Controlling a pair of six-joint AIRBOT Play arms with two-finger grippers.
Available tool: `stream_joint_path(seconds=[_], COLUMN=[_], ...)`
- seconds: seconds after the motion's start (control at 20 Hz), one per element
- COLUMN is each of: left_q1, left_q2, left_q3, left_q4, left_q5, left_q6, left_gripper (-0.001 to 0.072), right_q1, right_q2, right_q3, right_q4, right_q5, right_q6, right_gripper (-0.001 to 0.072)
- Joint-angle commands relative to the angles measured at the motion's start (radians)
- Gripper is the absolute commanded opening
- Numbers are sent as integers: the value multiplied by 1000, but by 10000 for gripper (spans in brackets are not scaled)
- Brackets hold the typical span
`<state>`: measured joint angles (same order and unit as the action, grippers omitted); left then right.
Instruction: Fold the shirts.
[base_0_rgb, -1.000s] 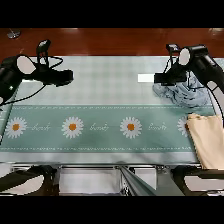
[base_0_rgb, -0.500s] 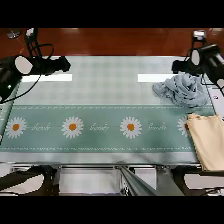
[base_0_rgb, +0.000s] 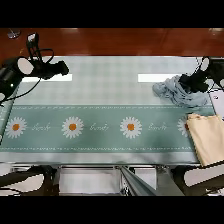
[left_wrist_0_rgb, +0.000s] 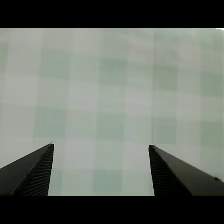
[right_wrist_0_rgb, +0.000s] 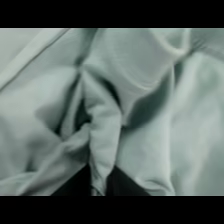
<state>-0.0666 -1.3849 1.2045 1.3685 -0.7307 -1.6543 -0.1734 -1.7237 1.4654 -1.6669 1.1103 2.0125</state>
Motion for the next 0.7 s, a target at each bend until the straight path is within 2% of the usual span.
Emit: stream_joint_path(seconds=[0.0, 0.2, 0.35, 0.5, 0.65], left_q1=[43, 149, 156, 135, 106], left_q2=[19, 201, 421, 640, 778], left_q3=[8, -11, -185, -365, -451], left_q4=[2, -26, -120, -206, -210], left_q5=[-147, -293, -295, -291, -292], left_q6=[62, 84, 126, 128, 128], left_gripper=[700, 700, 701, 700, 700], right_q1=[-10, 4, 81, 163, 245], right_q2=[24, 199, 385, 539, 658], right_q3=[58, 254, 283, 283, 284], right_q4=[124, 129, 123, 121, 121], right_q5=[8, -9, -96, -195, -263], right_q6=[-140, -273, -348, -350, -362], right_gripper=[33, 33, 32, 31, 31])
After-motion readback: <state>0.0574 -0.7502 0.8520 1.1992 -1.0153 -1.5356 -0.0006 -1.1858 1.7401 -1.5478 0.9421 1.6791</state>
